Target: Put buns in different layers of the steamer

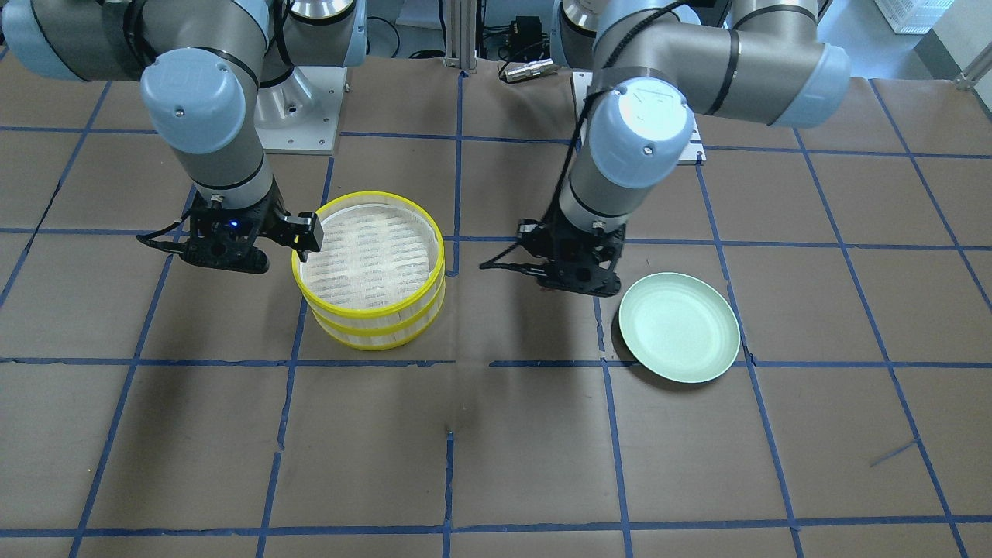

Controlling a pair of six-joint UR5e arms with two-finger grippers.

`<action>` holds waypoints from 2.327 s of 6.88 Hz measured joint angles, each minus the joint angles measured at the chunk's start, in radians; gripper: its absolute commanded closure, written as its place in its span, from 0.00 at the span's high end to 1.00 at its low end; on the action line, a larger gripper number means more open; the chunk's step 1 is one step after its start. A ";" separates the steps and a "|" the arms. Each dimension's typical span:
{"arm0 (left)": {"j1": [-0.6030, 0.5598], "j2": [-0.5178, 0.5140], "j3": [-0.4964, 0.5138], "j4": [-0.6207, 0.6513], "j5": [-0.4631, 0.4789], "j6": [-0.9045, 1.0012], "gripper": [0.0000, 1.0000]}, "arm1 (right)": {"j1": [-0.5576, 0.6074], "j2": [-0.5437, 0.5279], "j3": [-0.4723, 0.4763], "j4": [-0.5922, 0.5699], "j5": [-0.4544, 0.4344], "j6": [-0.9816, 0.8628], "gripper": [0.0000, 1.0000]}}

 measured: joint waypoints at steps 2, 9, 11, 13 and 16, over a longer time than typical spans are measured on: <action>-0.124 -0.007 0.003 0.073 -0.160 -0.158 0.20 | -0.080 -0.006 -0.088 0.102 0.005 -0.064 1.00; -0.245 -0.067 0.034 0.144 -0.046 -0.360 0.99 | -0.125 -0.062 -0.236 0.287 0.021 -0.148 1.00; -0.150 0.004 0.128 -0.025 0.042 -0.288 0.99 | -0.097 -0.065 -0.272 0.308 0.034 -0.152 1.00; -0.018 0.097 0.166 -0.119 0.125 -0.136 0.99 | -0.080 -0.067 -0.280 0.309 0.037 -0.153 1.00; 0.179 0.198 0.098 -0.156 0.172 0.146 1.00 | -0.044 -0.086 -0.279 0.304 0.038 -0.148 1.00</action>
